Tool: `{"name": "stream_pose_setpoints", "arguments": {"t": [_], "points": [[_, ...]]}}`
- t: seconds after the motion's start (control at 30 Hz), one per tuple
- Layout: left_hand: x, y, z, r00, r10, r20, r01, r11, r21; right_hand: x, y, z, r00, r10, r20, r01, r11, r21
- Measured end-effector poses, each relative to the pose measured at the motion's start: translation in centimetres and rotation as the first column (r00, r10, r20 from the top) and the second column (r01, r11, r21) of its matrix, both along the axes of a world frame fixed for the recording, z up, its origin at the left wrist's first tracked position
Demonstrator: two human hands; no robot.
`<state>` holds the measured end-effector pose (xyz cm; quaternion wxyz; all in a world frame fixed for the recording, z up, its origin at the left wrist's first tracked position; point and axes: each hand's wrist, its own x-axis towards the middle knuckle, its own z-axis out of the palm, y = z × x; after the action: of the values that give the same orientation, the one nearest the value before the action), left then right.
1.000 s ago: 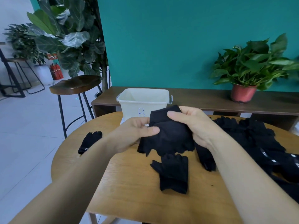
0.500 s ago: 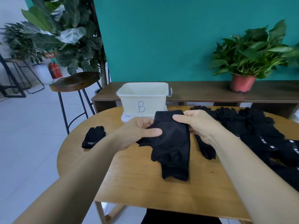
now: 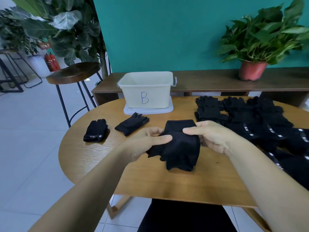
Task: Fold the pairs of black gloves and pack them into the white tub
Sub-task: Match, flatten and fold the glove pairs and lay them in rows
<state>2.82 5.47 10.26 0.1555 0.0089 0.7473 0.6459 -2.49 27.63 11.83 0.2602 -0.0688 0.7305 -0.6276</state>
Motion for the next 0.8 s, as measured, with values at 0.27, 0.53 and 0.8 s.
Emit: {"name": "stream_pose_setpoints", "arguments": {"t": [0.27,0.53,0.8], "points": [[-3.0,0.5,-0.1,0.998,-0.056,-0.010,0.055,0.998,-0.032,-2.0,1.1,0.2,0.998,0.047,0.052,-0.045,0.998,-0.043],[-11.8,-0.1,0.2,0.995,-0.076,-0.058,0.066,0.985,-0.160,-9.5,0.3,0.4,0.998,-0.064,-0.026,0.064,0.998,-0.015],[-17.8,-0.7,-1.9,0.997,-0.071,-0.013,0.067,0.982,-0.175,-15.5,-0.6,-2.6,0.994,-0.101,0.047,0.100,0.995,0.020]]}}
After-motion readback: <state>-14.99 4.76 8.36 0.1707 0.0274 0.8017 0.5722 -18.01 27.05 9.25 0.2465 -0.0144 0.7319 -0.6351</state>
